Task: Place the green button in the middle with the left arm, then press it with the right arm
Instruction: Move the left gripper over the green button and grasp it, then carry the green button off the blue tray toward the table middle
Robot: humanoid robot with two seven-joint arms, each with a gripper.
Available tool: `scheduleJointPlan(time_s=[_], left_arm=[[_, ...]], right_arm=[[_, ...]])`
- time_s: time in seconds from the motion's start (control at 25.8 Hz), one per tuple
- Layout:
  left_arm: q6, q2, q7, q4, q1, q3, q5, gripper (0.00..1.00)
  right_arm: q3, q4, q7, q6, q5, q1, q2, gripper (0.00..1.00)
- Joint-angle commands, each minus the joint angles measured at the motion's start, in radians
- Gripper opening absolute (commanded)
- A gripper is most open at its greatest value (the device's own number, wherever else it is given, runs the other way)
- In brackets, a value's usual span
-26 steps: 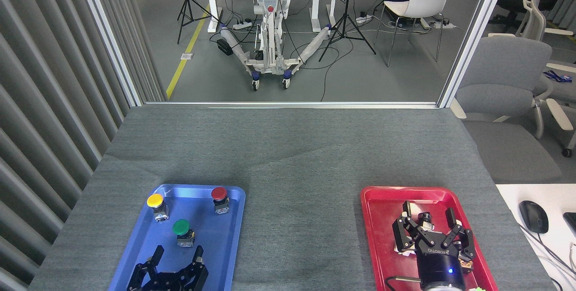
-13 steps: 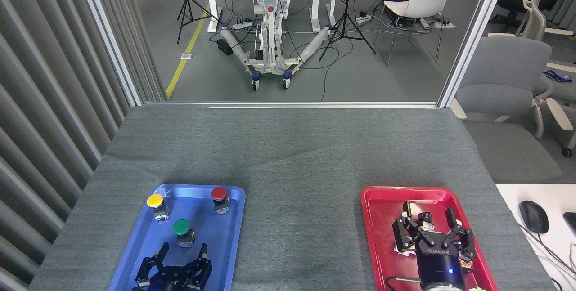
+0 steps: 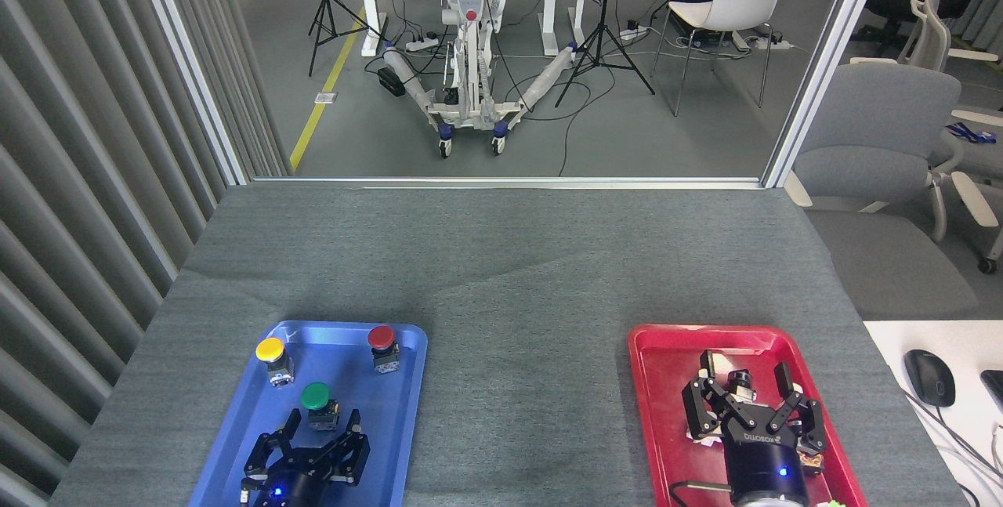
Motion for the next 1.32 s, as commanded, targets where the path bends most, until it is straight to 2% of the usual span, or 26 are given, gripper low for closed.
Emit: scheduleJointPlan(time_s=[0.0, 0.19, 0.27, 0.5, 0.7, 0.85, 1.05, 1.28], left_arm=[[0.016, 0.003, 0.0, 0.028, -0.021, 0.0, -0.001, 0.78], [0.016, 0.003, 0.003, 0.042, -0.026, -0.002, -0.001, 0.5], [0.011, 0.008, 0.011, 0.042, -0.019, -0.006, -0.001, 0.33], [-0.026, 0.081, 0.024, 0.001, -0.001, -0.064, -0.001, 0.04], [-0.156, 0.089, 0.026, -0.142, 0.031, -0.078, 0.001, 0.0], [-0.224, 0.089, 0.006, -0.179, -0.01, -0.232, -0.001, 0.0], [-0.225, 0.057, -0.011, -0.13, -0.096, -0.428, -0.001, 0.0], [-0.216, -0.063, -0.034, 0.067, -0.194, -0.46, -0.001, 0.0]], right_arm=[[0.0, 0.0, 0.0, 0.0, 0.0, -0.001, 0.002, 1.0], [0.0, 0.0, 0.001, 0.0, 0.0, -0.001, 0.002, 1.0], [0.0, 0.0, 0.001, 0.0, 0.0, -0.001, 0.003, 1.0], [0.0, -0.002, 0.0, -0.006, 0.0, -0.001, 0.0, 1.0], [0.0, -0.002, 0.0, -0.007, 0.0, -0.001, -0.003, 1.0], [0.0, -0.002, 0.0, -0.007, 0.0, -0.001, -0.002, 1.0], [0.0, -0.002, 0.0, -0.007, 0.0, -0.001, -0.002, 1.0], [0.0, 0.0, 0.0, -0.004, 0.0, -0.001, -0.003, 1.0]])
